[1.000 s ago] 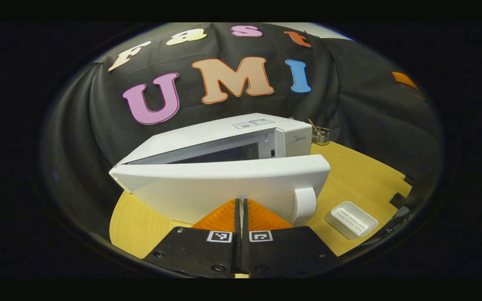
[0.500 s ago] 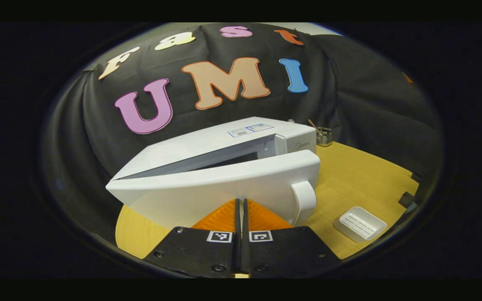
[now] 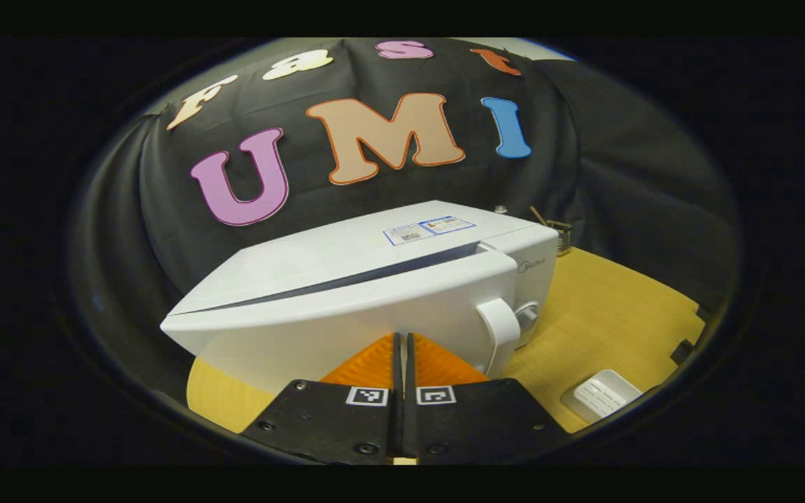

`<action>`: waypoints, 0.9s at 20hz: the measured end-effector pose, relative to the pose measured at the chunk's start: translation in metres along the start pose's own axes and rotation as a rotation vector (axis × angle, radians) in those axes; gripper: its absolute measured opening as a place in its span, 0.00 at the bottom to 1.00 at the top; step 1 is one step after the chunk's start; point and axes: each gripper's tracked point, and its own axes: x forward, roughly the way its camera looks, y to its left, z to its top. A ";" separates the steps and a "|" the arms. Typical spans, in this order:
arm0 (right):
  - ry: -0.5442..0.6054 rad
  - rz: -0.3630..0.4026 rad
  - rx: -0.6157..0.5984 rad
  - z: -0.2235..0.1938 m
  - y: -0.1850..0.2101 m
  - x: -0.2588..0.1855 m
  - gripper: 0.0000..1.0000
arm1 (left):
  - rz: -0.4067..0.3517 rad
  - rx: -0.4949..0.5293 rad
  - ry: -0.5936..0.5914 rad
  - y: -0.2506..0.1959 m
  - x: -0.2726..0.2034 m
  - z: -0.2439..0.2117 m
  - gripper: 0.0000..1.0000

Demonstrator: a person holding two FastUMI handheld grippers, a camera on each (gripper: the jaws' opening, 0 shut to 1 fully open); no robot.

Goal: Open the microwave oven with the left hand, put the food in, and close the microwave oven.

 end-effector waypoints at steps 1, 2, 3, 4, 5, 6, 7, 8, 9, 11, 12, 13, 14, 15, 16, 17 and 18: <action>0.001 -0.008 -0.006 0.000 -0.002 -0.002 0.94 | 0.000 -0.006 0.004 0.002 0.003 0.001 0.00; 0.000 -0.014 -0.011 0.000 -0.003 -0.003 0.94 | -0.020 -0.032 0.010 -0.001 0.003 0.002 0.00; 0.001 -0.020 -0.014 0.000 -0.005 -0.005 0.95 | -0.028 -0.061 0.001 -0.003 0.003 0.003 0.01; 0.007 -0.027 -0.017 -0.002 -0.007 -0.006 1.00 | -0.027 -0.058 -0.002 -0.002 0.006 0.005 0.00; 0.010 -0.034 -0.015 -0.002 -0.008 -0.005 0.95 | -0.023 -0.052 -0.004 0.000 0.006 0.005 0.00; 0.013 -0.035 -0.005 -0.001 -0.007 -0.004 0.94 | -0.011 -0.039 -0.036 0.003 0.010 0.014 0.01; 0.015 -0.029 0.006 0.000 -0.005 -0.004 1.00 | -0.064 -0.049 -0.045 -0.009 0.014 0.018 0.00; 0.022 -0.021 0.013 0.001 -0.002 -0.002 0.95 | -0.091 -0.053 -0.042 -0.017 0.012 0.021 0.01; 0.024 -0.012 0.015 0.000 0.000 0.000 0.95 | -0.101 -0.038 -0.048 -0.021 0.013 0.024 0.01; 0.030 0.001 0.013 0.001 0.002 0.004 0.95 | -0.065 0.021 -0.092 -0.016 0.008 0.036 0.01; 0.036 0.006 0.016 0.001 0.004 0.006 0.95 | -0.036 0.051 -0.108 -0.010 0.003 0.043 0.02; 0.036 0.012 0.024 0.001 0.006 0.009 0.95 | -0.016 0.066 -0.129 -0.006 -0.005 0.051 0.01; 0.030 0.016 0.032 0.003 0.009 0.010 0.95 | -0.021 0.054 -0.155 -0.005 -0.016 0.062 0.01; 0.028 0.018 0.036 0.002 0.013 0.012 0.95 | -0.043 0.026 -0.187 -0.008 -0.030 0.072 0.02; 0.030 0.024 0.034 0.000 0.016 0.014 0.95 | -0.054 -0.002 -0.230 -0.007 -0.047 0.086 0.01; 0.033 0.032 0.028 -0.001 0.021 0.015 0.95 | -0.049 -0.021 -0.261 0.000 -0.065 0.099 0.00; 0.034 0.039 0.019 -0.002 0.025 0.018 0.95 | -0.031 -0.039 -0.293 0.009 -0.085 0.113 0.00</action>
